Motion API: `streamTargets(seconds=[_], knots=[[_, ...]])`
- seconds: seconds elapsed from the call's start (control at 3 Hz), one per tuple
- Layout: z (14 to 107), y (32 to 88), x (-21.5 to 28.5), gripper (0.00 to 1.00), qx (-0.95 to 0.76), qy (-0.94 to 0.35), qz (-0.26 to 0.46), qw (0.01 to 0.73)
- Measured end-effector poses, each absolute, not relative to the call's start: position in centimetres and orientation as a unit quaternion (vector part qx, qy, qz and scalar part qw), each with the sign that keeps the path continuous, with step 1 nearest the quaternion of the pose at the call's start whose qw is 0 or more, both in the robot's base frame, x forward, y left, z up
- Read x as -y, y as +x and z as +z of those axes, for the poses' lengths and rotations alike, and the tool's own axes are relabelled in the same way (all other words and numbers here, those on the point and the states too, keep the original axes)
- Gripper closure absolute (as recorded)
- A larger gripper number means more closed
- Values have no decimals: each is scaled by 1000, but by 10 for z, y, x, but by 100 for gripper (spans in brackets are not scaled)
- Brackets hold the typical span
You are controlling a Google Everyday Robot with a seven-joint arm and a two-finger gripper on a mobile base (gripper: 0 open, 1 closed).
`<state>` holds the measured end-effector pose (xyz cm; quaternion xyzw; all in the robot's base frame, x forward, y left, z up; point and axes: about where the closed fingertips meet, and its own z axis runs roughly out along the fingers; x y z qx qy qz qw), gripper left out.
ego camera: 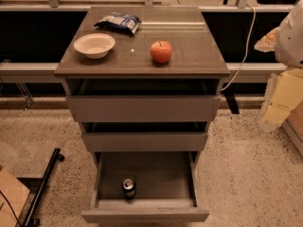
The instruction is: Pick pepsi can from bottom drawer and place on counter
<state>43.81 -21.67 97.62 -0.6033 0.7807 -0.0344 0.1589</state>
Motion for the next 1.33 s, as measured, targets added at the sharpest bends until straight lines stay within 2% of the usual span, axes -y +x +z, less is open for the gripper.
streamTargets(seconds=[0.67, 1.33], knots=[[967, 441, 213, 0, -777, -601, -50, 179], [919, 476, 214, 0, -773, -582, -47, 248]])
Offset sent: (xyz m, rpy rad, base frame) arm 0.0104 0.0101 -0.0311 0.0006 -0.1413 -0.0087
